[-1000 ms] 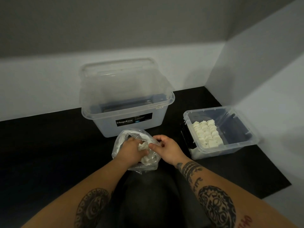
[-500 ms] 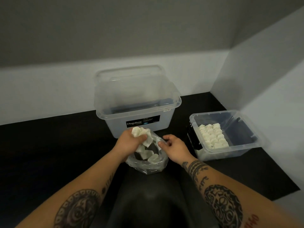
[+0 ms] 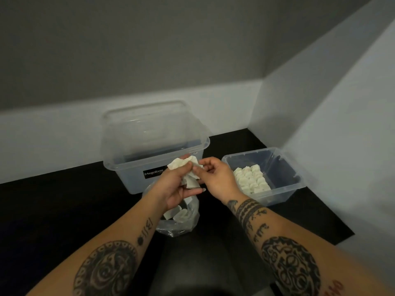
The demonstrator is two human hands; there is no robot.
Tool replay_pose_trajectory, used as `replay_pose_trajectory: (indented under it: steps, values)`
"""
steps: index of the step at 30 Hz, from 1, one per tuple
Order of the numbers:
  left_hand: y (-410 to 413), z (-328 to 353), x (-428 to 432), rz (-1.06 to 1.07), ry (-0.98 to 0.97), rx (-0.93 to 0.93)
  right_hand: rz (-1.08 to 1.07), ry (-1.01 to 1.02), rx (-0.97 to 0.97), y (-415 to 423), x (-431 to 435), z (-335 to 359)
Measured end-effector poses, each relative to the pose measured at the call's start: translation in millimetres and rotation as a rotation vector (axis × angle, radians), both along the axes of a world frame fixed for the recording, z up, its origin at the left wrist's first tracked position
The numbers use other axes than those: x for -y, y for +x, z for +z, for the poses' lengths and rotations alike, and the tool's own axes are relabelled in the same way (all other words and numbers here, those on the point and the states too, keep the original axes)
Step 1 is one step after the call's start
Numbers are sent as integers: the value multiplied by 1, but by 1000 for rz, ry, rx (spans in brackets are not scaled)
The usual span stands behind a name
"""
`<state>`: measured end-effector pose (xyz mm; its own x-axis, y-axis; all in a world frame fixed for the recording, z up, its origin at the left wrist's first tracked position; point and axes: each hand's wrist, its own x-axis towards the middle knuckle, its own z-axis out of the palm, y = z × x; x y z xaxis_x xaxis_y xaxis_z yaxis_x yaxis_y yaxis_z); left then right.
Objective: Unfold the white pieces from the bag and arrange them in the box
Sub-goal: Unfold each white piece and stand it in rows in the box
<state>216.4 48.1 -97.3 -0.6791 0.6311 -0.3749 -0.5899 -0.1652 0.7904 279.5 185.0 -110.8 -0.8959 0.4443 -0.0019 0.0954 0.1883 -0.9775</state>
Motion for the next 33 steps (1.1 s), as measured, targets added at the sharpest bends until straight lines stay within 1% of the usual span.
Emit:
replay_pose_trajectory:
  steps: [2, 6, 10, 13, 16, 18, 20, 24, 26, 29, 30, 33]
  values:
    - [1, 4, -11, -32, 28, 42, 8, -34, -13, 4, -11, 3]
    - [4, 7, -41, -61, 43, 72, -10, 9, -18, 10, -39, 4]
    - [2, 5, -83, 23, 18, 113, -66, -3, -37, 10, -79, 3]
    - [3, 8, -123, 82, 31, 104, -123, -12, -42, 7, -119, 8]
    - [6, 11, -161, 101, 63, 76, -154, -157, -50, 3, -159, 13]
    - [8, 12, -183, 102, 35, 11, -168, -286, -44, 3, -182, 16]
    - [12, 11, -203, 139, 8, -49, -143, -352, -15, 5, -200, 19]
    - [18, 7, -230, 252, -33, -119, -54, -298, 40, 12, -227, 15]
    - [19, 4, -235, 260, -65, -176, -4, -256, 58, 15, -237, 14]
    - [21, 2, -235, 223, -150, -282, 64, -258, 30, 15, -249, 15]
    - [22, 2, -235, 205, -180, -310, 89, -233, 32, 15, -251, 16]
    - [22, 0, -231, 191, -223, -338, 172, -29, 84, 14, -256, 16]
